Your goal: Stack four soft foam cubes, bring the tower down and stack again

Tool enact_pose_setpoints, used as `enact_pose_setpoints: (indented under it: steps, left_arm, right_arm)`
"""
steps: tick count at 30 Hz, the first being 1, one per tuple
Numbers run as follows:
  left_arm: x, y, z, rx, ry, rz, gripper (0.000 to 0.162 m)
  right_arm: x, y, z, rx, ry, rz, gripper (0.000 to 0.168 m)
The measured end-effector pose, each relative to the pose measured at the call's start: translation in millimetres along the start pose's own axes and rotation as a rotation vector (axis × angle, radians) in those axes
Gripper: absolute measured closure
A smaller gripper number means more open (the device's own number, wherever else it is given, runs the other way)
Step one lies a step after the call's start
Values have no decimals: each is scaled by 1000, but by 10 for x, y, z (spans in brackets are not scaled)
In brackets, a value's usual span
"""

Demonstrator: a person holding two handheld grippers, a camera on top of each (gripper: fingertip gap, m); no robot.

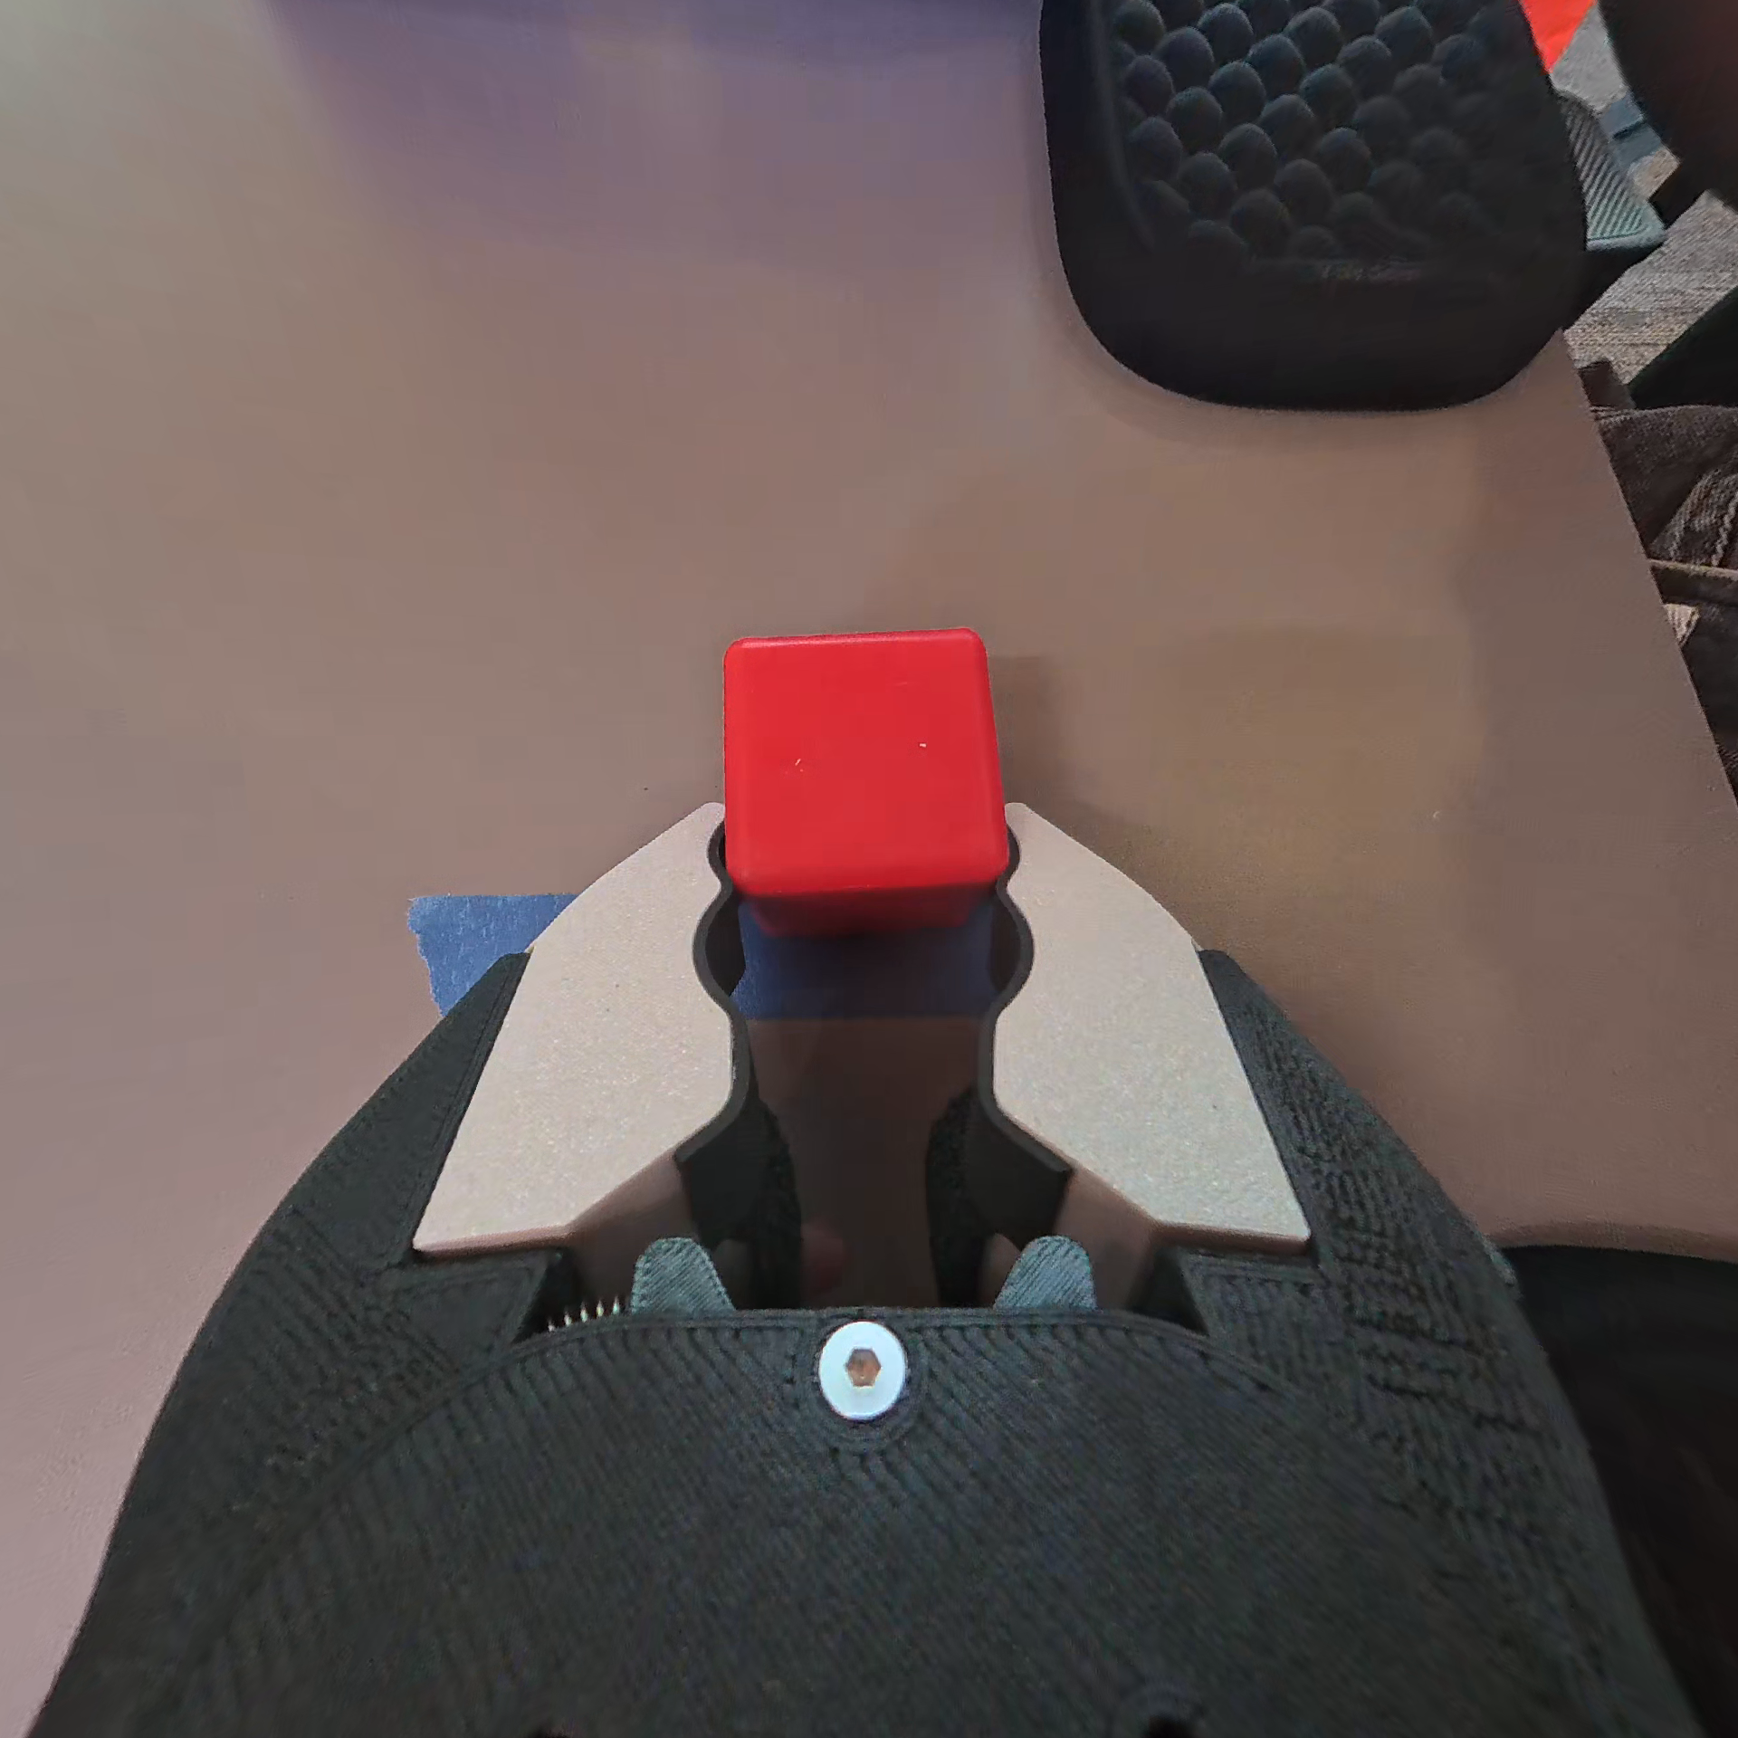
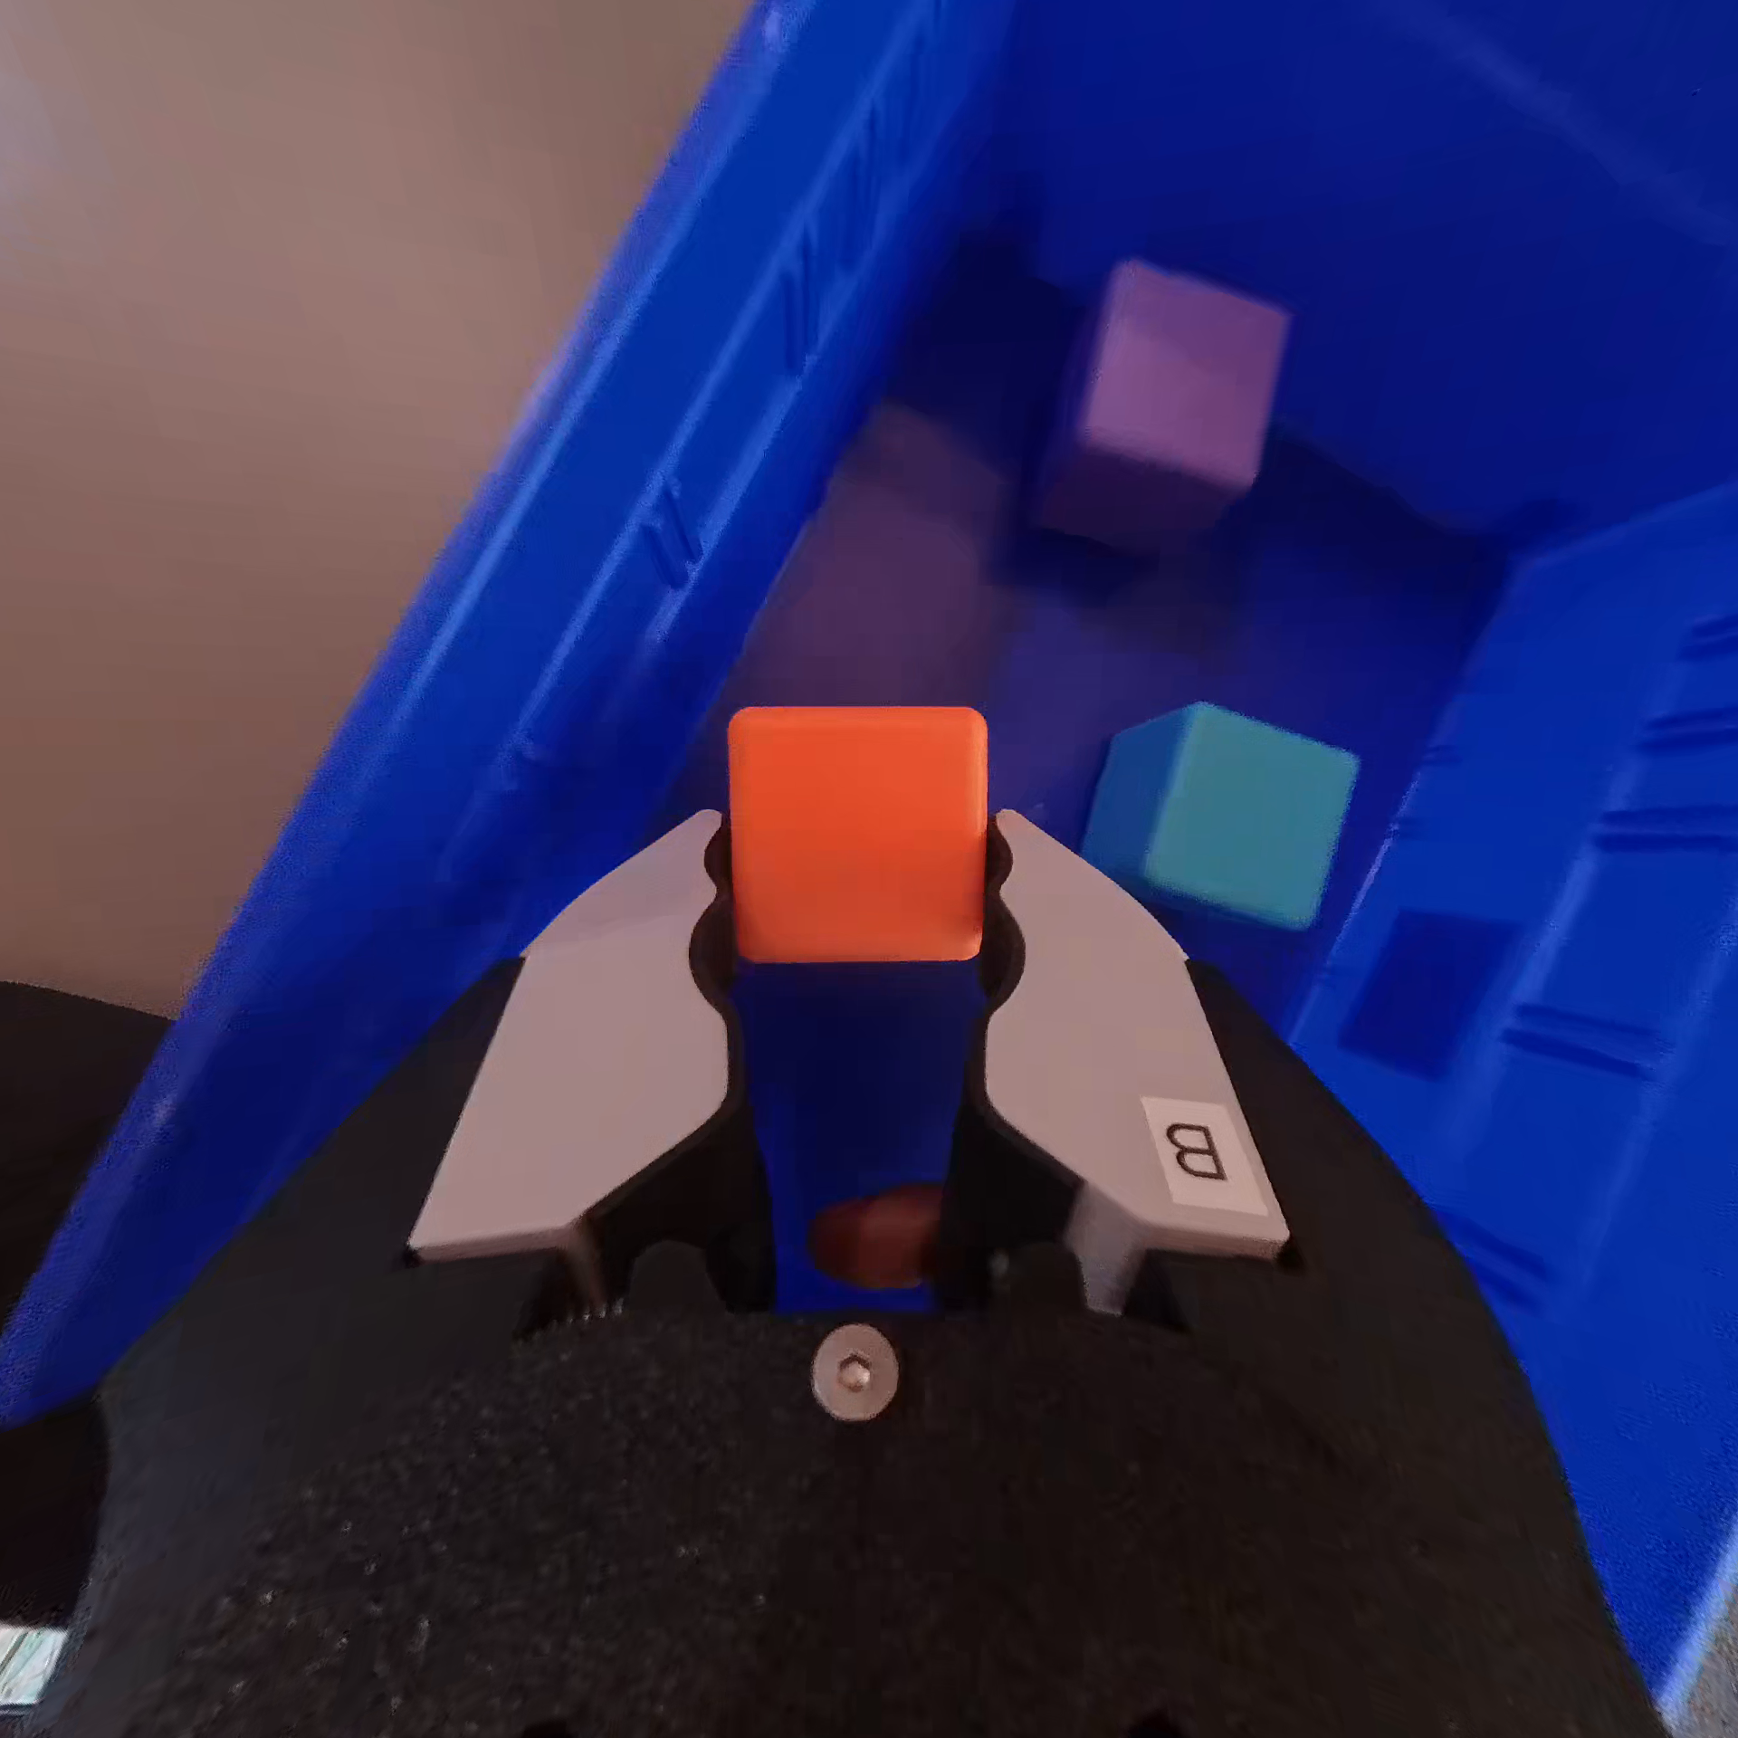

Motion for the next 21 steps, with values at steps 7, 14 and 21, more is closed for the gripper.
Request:
enact_pose_setpoints:
  steps: [7, 14, 21]
  left_arm:
    - [1, -1, 1, 0, 0, 1, 112]
    - [0, -4, 3, 5, -8, 0, 112]
    - [-60, 30, 198, 108, 0, 22, 53]
  right_arm:
    - [-4, -94, -195, -89, 17, -13, 116]
    - [-57, 567, 690, 341, -137, -4, 99]
    - [-1839, 1173, 765, 482, 480, 766, 102]
Point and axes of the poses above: each gripper's, where its closed fingertips meet, z back along the fingers, y out of its top, x = y × z across the jaws, the point moved 6 cm from there along z, back along the fingers, and after that the axes turned 7 degrees about z, right-handed, at the moved point
